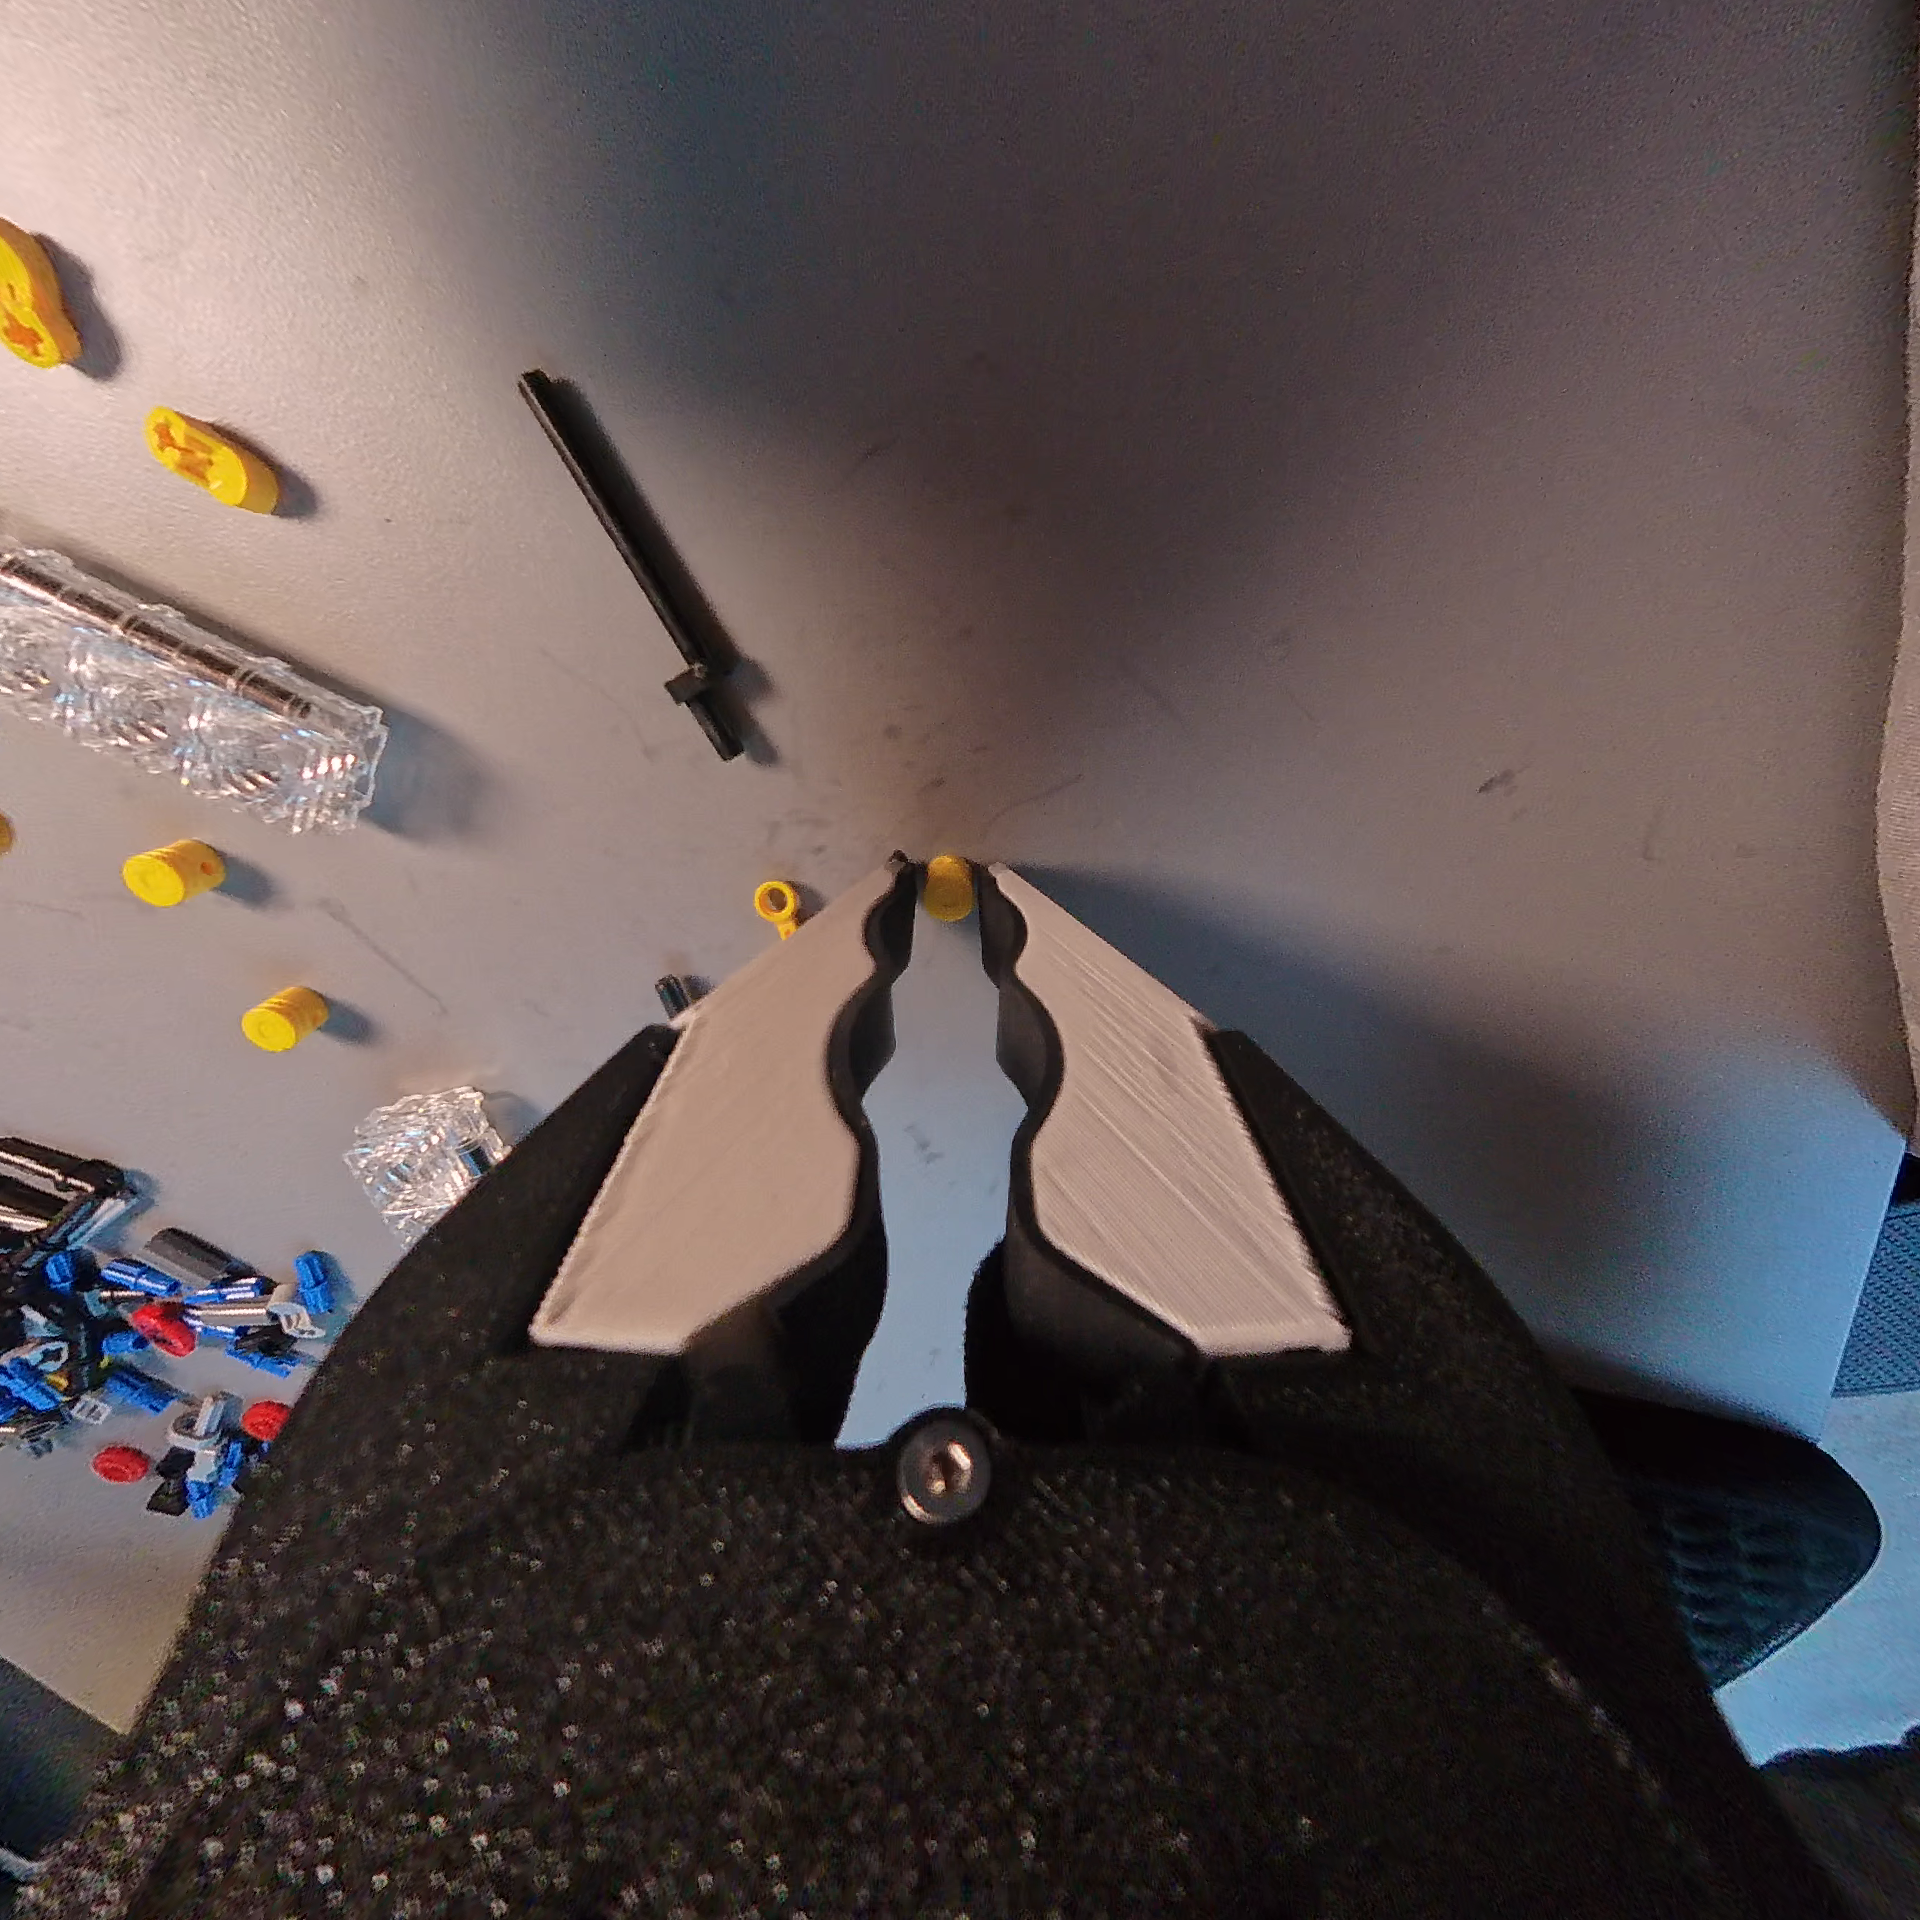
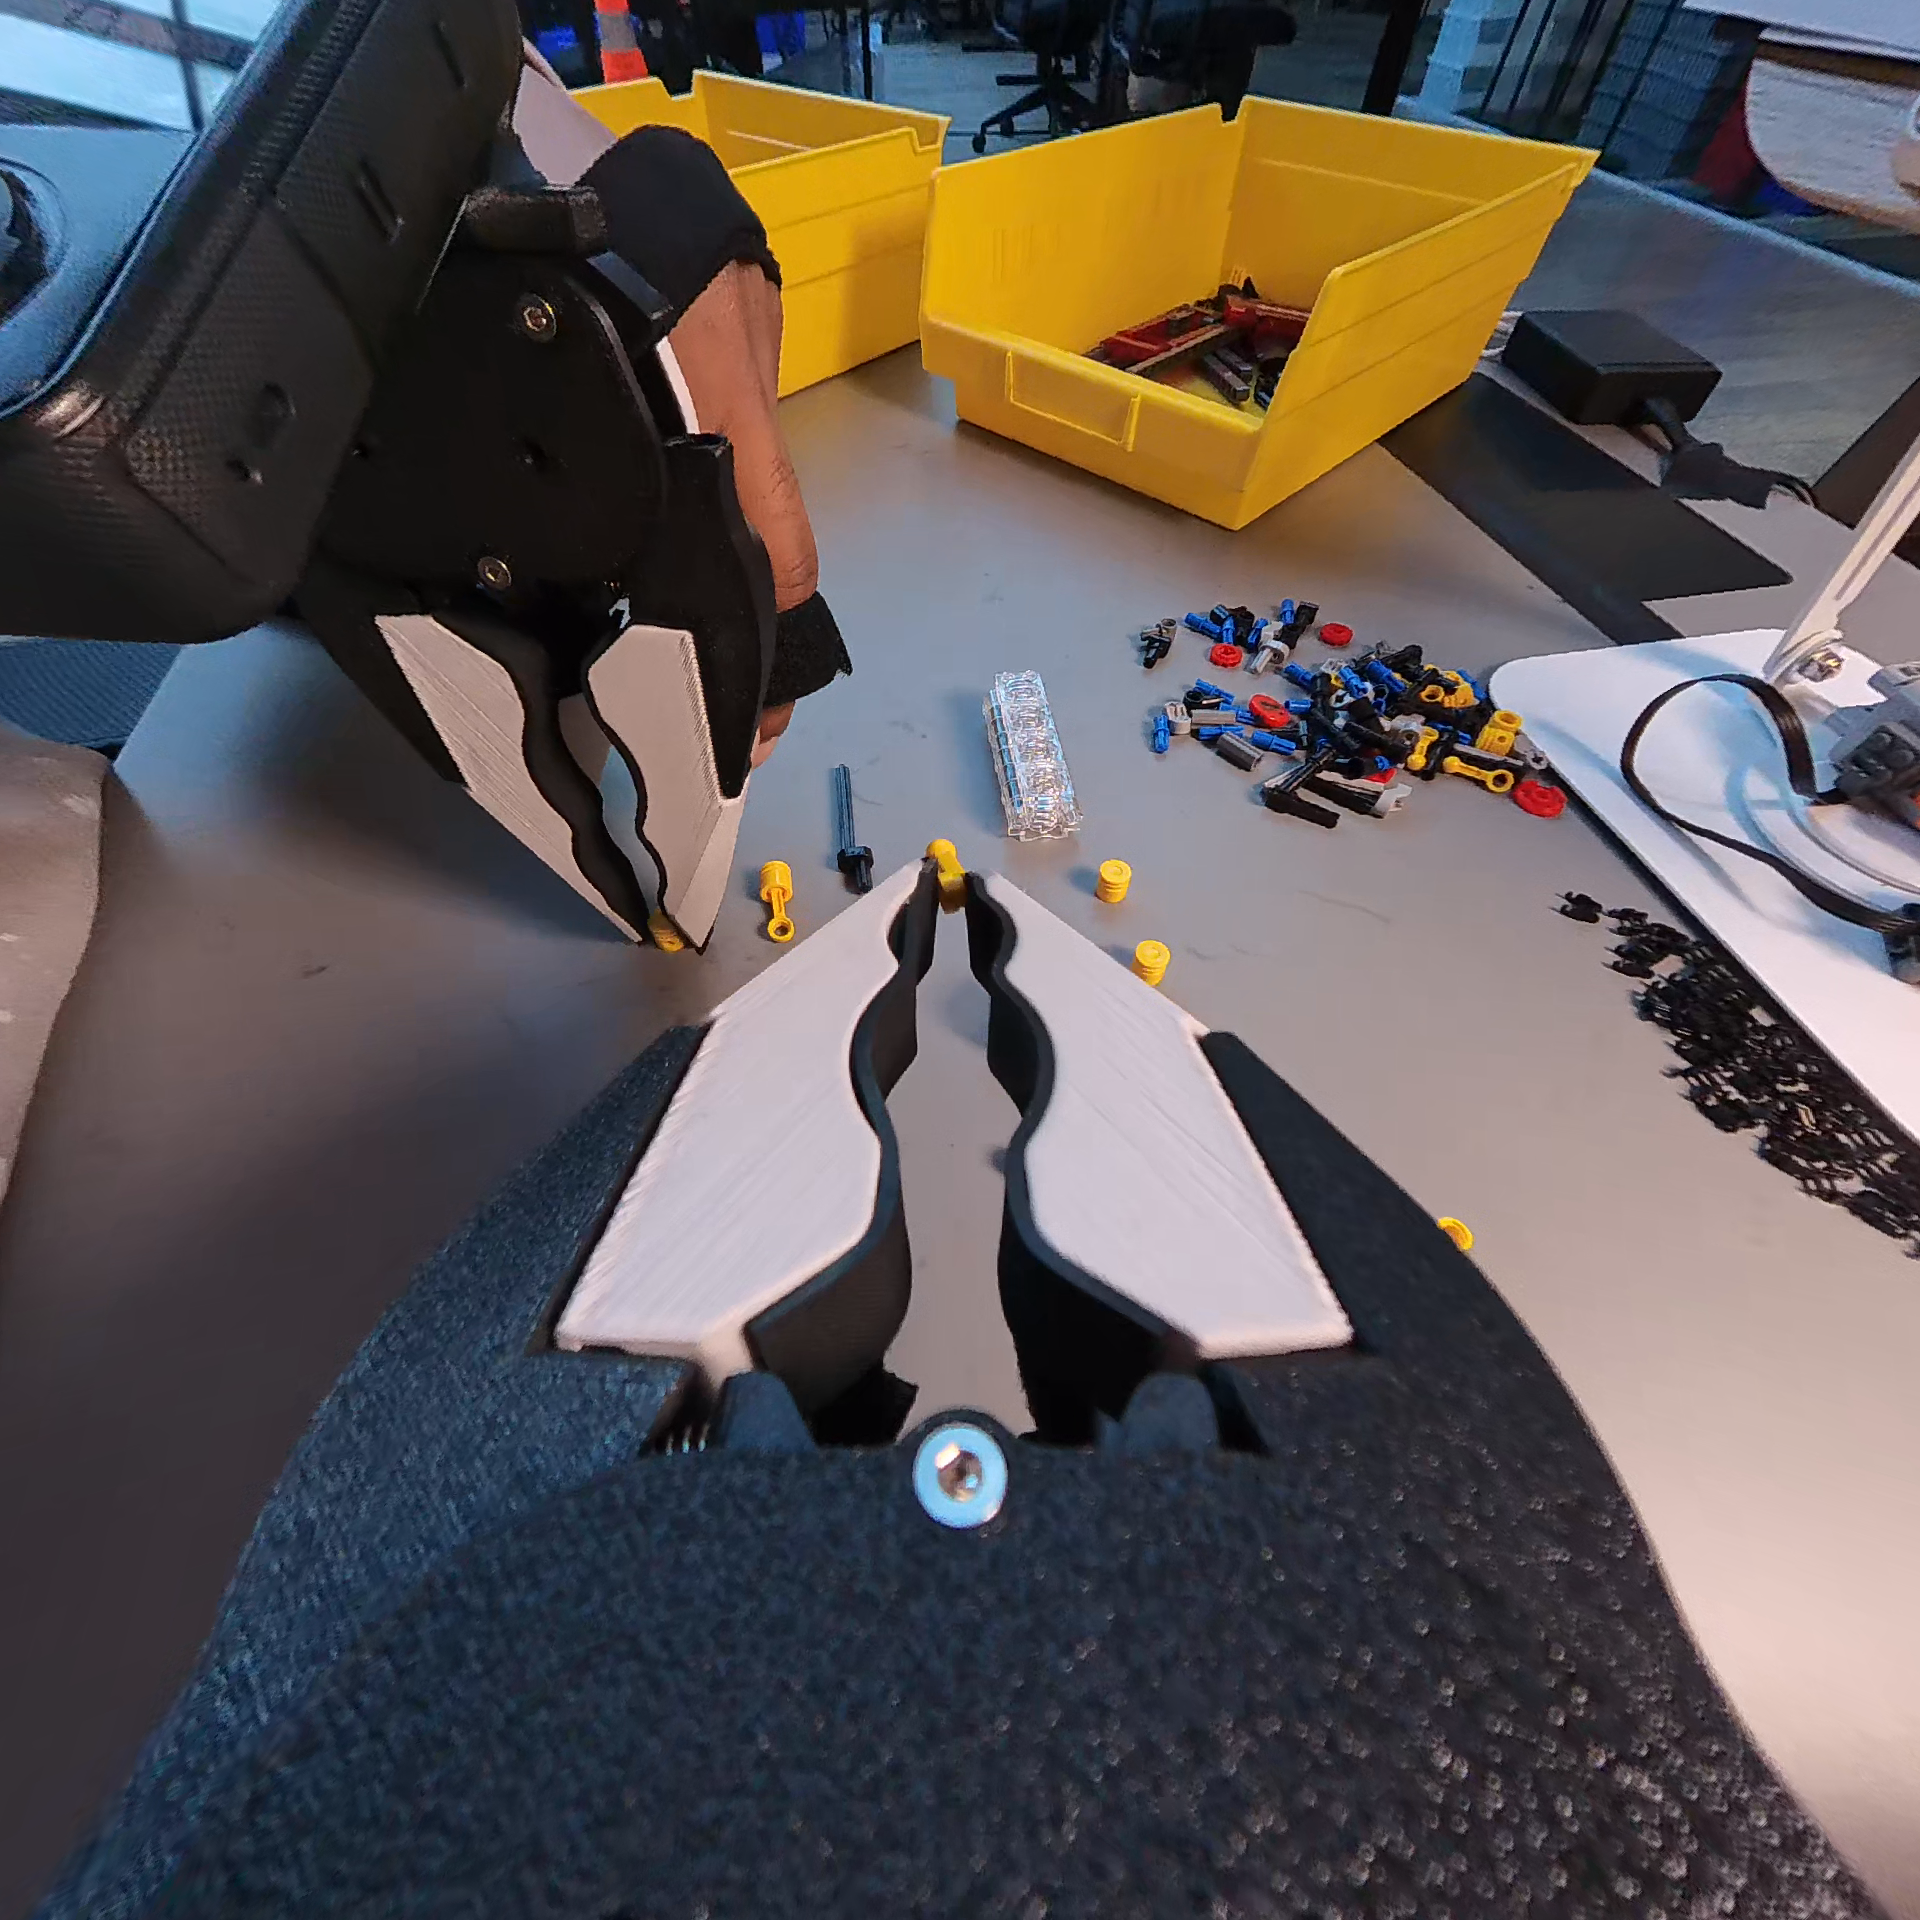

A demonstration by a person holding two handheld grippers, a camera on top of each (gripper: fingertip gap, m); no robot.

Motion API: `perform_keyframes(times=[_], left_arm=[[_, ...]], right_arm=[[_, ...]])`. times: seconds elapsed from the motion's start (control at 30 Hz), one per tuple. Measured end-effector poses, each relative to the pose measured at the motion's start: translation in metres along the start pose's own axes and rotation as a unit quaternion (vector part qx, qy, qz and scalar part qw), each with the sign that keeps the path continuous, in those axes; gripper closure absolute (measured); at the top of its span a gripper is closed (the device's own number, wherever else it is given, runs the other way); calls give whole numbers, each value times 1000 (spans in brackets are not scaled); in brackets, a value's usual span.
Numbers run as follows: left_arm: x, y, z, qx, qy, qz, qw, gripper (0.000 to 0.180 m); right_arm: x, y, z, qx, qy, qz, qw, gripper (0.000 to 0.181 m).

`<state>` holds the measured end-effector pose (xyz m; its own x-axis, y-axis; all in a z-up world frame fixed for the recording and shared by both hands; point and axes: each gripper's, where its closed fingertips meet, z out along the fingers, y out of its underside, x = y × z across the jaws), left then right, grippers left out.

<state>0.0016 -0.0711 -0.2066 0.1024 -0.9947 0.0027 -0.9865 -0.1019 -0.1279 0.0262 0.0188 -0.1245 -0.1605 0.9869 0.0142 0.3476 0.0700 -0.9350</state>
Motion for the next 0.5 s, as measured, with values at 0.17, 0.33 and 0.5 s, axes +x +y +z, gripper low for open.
perform_keyframes(times=[0.17,0.33,0.5], left_arm=[[-1,1,0,14,1,-3,1000,172],[-21,-28,-31,283,14,-135,950,173],[-61,-25,-124,626,83,-287,720,173]], right_arm=[[-3,2,2,-3,-6,-5,1000,177],[-1,-13,-6,35,3,-15,999,177],[-1,-58,-32,159,14,-15,987,178]])
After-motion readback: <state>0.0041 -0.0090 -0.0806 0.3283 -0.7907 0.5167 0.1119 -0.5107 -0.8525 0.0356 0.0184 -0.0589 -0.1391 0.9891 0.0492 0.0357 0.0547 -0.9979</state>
